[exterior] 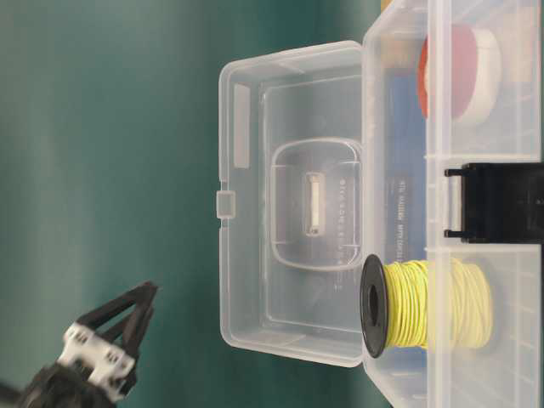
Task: Close the tool box with the left arm.
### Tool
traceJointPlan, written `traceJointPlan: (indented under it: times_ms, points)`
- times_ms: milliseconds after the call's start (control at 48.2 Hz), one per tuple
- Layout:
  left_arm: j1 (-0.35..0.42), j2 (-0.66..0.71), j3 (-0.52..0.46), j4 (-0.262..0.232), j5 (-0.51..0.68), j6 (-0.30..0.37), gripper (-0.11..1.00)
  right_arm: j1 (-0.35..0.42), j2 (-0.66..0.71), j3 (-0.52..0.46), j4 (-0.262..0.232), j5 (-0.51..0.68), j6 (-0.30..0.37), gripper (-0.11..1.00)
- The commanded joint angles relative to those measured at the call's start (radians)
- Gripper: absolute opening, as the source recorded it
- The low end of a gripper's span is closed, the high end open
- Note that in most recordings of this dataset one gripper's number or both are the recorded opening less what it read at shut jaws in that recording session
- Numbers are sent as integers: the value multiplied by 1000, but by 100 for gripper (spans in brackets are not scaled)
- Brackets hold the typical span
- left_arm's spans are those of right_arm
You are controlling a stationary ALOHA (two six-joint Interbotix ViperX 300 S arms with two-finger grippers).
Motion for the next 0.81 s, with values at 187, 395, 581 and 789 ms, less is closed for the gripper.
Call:
traceJointPlan:
  times_ms: [187,395,581,789]
  points:
    - [69,212,-238,5,175,3,91,-2,31,-15,3,-2,3,0]
    - [78,314,-318,5,256,2,91,-3,43,-12,5,-2,3,0]
    - [74,351,-325,3,296,0,91,-9,46,-12,3,11,3,0]
    - [40,345,-319,2,330,0,91,-17,46,-12,3,15,3,0]
